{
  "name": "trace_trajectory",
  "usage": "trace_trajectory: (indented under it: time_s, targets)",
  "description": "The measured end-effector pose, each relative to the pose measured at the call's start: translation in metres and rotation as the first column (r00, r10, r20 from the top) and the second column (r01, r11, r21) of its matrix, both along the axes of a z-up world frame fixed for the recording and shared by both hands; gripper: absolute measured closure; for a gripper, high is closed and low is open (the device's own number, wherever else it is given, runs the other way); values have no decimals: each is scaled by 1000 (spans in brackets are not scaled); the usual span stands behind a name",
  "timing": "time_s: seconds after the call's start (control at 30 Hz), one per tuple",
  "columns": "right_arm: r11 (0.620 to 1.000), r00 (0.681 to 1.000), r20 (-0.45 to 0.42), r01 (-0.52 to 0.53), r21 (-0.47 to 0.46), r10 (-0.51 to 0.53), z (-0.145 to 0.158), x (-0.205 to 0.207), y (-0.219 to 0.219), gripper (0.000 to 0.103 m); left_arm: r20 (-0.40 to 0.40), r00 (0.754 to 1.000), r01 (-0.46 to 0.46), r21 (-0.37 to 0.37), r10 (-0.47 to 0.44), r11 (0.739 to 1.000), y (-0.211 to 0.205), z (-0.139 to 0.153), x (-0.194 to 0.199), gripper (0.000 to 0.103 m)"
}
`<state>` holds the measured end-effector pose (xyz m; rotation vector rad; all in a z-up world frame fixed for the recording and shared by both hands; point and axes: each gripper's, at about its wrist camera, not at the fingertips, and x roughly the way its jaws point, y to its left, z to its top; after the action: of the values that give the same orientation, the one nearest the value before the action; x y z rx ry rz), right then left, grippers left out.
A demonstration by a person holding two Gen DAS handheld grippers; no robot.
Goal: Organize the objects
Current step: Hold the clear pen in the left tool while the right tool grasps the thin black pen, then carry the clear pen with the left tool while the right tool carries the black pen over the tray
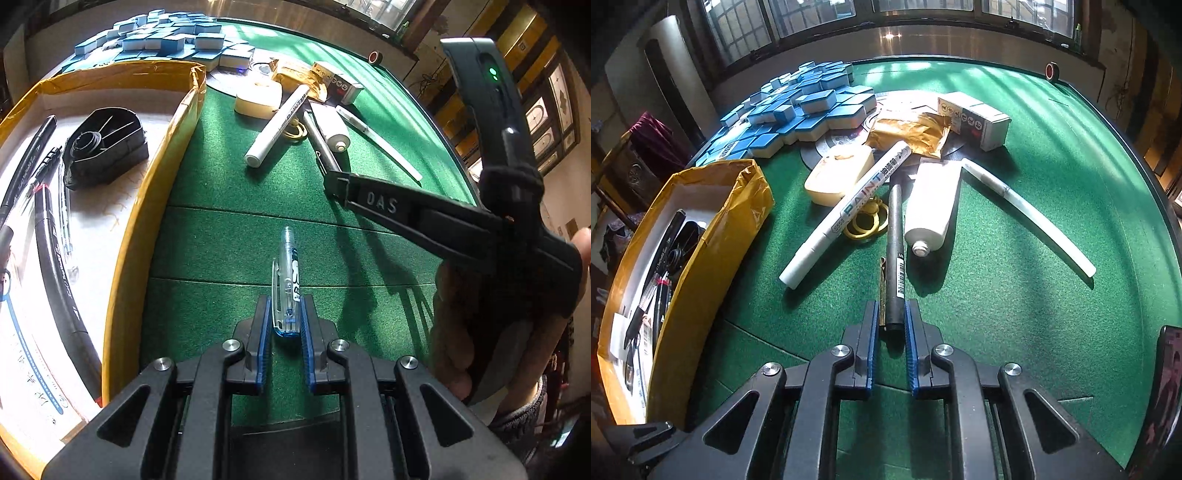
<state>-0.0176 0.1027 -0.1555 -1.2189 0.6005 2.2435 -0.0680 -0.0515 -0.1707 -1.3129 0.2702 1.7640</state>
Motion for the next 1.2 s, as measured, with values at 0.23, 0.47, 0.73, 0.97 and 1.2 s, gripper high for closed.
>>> trace_trajectory:
  time_s: [0.23, 0.47, 0.73, 0.97, 1.2]
  targets:
    - [997, 999, -35, -6, -79, 3, 0, 60, -25, 91, -25, 1000, 2, -12, -3, 1000, 2, 0, 2, 90]
    - [996, 997, -79, 1, -92, -8, 2, 73, -27, 78, -48, 999, 2, -20, -3, 1000, 2, 0, 5, 90]
    - [999, 995, -94, 11, -38, -15, 6, 50, -23, 74, -57, 998, 1, -27, -3, 1000, 2, 1, 6, 90]
    - [1000, 997, -73, -2, -3, 1, -2, 32, -21, 74, -67, 998, 0, -31, -2, 1000, 2, 1, 8, 90]
    - [1000, 999, -47, 6, 26, -5, -2, 35, -23, 93, -68, 998, 0, -31, -2, 1000, 2, 1, 7, 90]
